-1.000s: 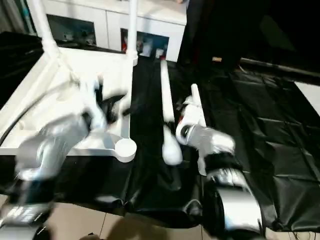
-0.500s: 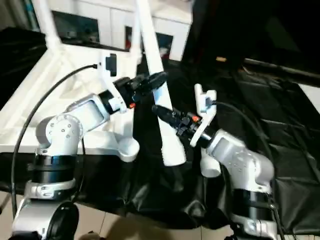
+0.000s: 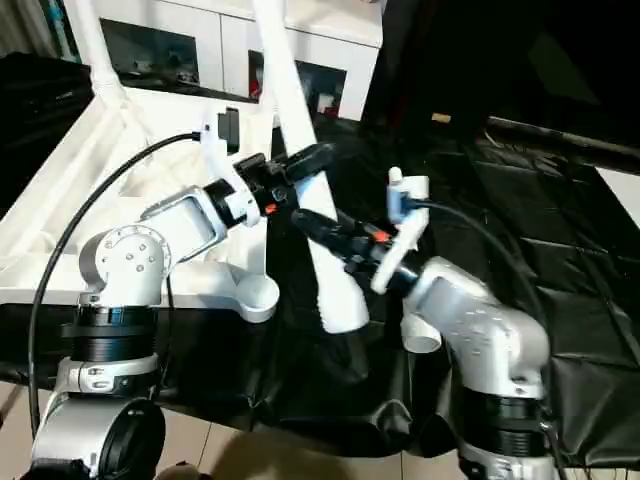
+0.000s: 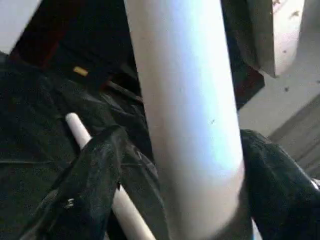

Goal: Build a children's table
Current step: Pick table leg

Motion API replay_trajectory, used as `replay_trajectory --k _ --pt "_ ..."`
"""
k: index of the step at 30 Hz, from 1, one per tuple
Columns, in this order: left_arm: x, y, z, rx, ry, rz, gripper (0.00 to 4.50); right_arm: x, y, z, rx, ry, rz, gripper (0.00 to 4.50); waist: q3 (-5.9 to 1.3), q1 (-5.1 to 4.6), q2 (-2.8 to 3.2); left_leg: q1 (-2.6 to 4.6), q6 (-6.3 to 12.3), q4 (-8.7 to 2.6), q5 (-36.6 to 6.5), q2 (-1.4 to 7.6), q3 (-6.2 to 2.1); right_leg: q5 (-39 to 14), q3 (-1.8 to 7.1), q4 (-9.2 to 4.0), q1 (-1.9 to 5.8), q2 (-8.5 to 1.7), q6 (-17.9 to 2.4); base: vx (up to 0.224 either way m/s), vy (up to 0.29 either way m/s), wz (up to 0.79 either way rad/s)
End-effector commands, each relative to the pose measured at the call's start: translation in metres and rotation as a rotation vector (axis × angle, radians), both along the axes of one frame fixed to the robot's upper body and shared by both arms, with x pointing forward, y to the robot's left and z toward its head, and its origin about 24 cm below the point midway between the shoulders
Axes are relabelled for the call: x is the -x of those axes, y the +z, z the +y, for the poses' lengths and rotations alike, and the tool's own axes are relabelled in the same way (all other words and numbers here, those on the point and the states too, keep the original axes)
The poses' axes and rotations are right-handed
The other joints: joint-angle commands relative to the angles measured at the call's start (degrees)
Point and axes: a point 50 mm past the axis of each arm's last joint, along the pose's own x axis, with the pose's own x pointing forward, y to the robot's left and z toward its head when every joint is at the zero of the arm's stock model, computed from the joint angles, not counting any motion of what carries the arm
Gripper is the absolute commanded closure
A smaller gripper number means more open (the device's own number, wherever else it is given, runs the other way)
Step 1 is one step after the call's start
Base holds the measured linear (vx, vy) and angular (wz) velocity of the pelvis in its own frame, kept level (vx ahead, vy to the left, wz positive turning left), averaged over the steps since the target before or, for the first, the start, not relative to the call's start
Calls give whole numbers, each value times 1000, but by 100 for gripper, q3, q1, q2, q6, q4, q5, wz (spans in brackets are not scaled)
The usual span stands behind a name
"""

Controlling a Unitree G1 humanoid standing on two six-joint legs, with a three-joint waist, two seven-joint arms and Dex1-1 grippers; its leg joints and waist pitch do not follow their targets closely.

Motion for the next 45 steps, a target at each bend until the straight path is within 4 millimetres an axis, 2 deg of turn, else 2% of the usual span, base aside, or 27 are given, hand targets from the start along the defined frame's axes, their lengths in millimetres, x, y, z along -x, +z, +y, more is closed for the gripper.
replay_trajectory --k 1,6,10,11,12,14,19,29,30,31,33,37,39,43,45 --pt "4 2 -2 -2 2 -10 115 -1 12 4 32 -13 -72 270 -390 16 -11 65 -49 -386 -291 267 -83 -449 262 -418 324 -472 -820 0 0 0" --pt "3 4 1 -6 14 -15 148 -4 12 8 73 -27 -83 270 -382 10 7 82 -100 -393 -383 267 -81 -625 268 -432 302 -463 -692 0 0 0" --pt "-1 7 6 6 29 -17 179 -5 12 6 103 -42 -90 270 -387 6 28 74 -140 -394 -397 261 -88 -506 267 -420 313 -453 -663 0 0 0" --pt "-1 7 6 6 28 -17 188 -5 12 6 103 -42 -90 270 -391 8 15 74 -142 -387 -383 254 -84 -473 269 -418 318 -451 -651 0 0 0" --pt "-1 8 6 7 22 -19 188 -5 12 6 104 -43 -92 270 -391 12 29 78 -143 -388 -380 254 -84 -454 270 -414 315 -452 -656 0 0 0" --pt "0 9 6 10 13 -22 215 -5 12 5 108 -48 -95 270 -396 10 28 70 -138 -385 -342 254 -85 -354 267 -404 321 -450 -694 0 0 0" --pt "2 9 2 16 -26 -27 250 -7 12 5 123 -55 -105 270 -396 12 24 73 -131 -382 -350 255 -83 -330 267 -401 328 -455 -737 0 0 0" --pt "3 17 2 -5 -195 -113 266 -8 13 8 163 -19 -123 271 -400 10 5 84 -114 -375 -236 233 -75 -339 267 -389 323 -438 -661 0 0 0" --pt "3 20 3 -27 -228 -141 268 -8 14 6 156 -2 -113 215 -407 7 13 94 -113 -377 -235 243 -68 -324 273 -382 321 -440 -661 0 0 0" --pt "3 20 3 -27 -228 -141 269 -8 14 6 156 -2 -113 199 -409 8 12 100 -102 -374 -216 242 -66 -289 271 -371 319 -436 -672 0 0 0" --pt "2 26 7 -41 -274 -180 269 -7 17 1 148 26 -111 198 -411 14 27 107 -98 -372 -192 239 -70 -198 262 -361 321 -431 -722 0 0 0" --pt "4 38 13 -63 -404 -254 271 -3 21 -14 159 105 -83 163 -412 22 54 95 -107 -368 -168 241 -67 -49 269 -336 347 -435 -834 0 0 0" --pt "3 42 15 -80 -439 -279 271 4 21 -20 143 196 -55 163 -412 32 39 93 -70 -361 -249 239 -62 -124 269 -353 361 -444 -884 0 0 0" --pt "4 49 14 -71 -497 -309 271 8 11 -23 233 252 -31 163 -412 42 51 84 -117 -359 -285 252 -65 -245 263 -358 366 -467 -974 0 0 0" --pt "7 53 11 -70 -539 -326 271 10 7 -20 250 278 -25 163 -411 38 33 86 -122 -358 -302 257 -65 -285 263 -361 358 -472 -1020 0 0 0"
